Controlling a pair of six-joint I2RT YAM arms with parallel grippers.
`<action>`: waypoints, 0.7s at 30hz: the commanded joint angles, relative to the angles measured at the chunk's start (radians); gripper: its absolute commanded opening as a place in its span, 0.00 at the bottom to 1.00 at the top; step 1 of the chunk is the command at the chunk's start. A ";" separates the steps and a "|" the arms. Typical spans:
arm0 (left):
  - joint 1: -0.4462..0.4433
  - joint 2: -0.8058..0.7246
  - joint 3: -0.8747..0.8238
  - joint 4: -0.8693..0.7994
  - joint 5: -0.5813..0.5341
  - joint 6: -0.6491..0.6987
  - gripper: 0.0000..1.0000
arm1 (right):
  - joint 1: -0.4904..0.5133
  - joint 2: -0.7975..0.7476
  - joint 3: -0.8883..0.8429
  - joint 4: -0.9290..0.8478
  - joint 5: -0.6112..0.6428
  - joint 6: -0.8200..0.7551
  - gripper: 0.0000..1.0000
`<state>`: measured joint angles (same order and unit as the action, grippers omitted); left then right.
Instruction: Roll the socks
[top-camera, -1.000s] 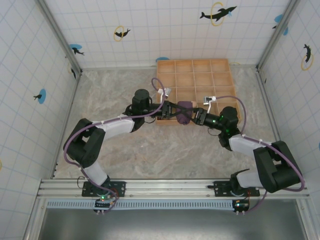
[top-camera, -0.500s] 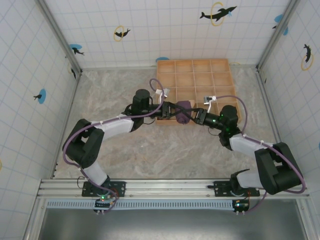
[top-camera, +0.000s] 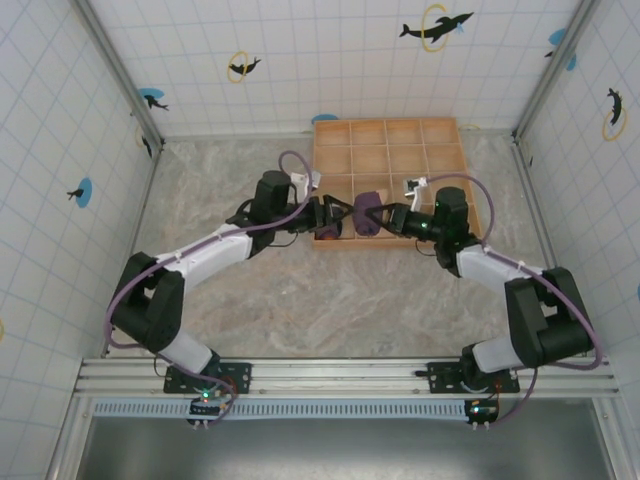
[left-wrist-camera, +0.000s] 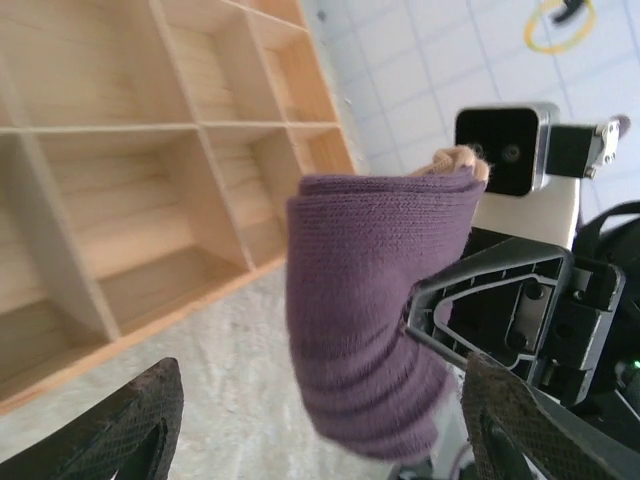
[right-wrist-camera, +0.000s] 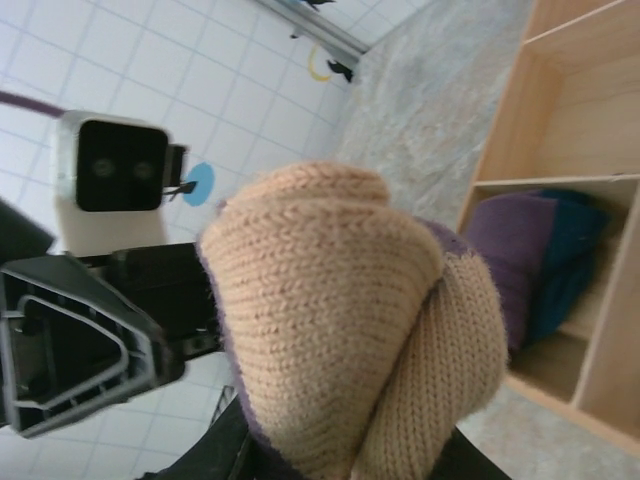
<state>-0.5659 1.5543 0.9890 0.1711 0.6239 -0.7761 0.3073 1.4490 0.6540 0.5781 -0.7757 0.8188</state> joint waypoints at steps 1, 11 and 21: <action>0.053 -0.069 -0.004 -0.136 -0.093 0.044 0.75 | -0.016 0.059 0.065 -0.065 -0.021 -0.090 0.00; 0.075 -0.161 -0.056 -0.357 -0.240 0.126 0.77 | -0.019 0.279 0.200 -0.179 0.044 -0.223 0.06; 0.078 -0.233 -0.136 -0.375 -0.271 0.124 0.77 | -0.020 0.399 0.307 -0.307 0.135 -0.322 0.00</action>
<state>-0.4961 1.3544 0.8661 -0.1825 0.3786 -0.6769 0.2897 1.8324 0.9085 0.3347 -0.6853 0.5632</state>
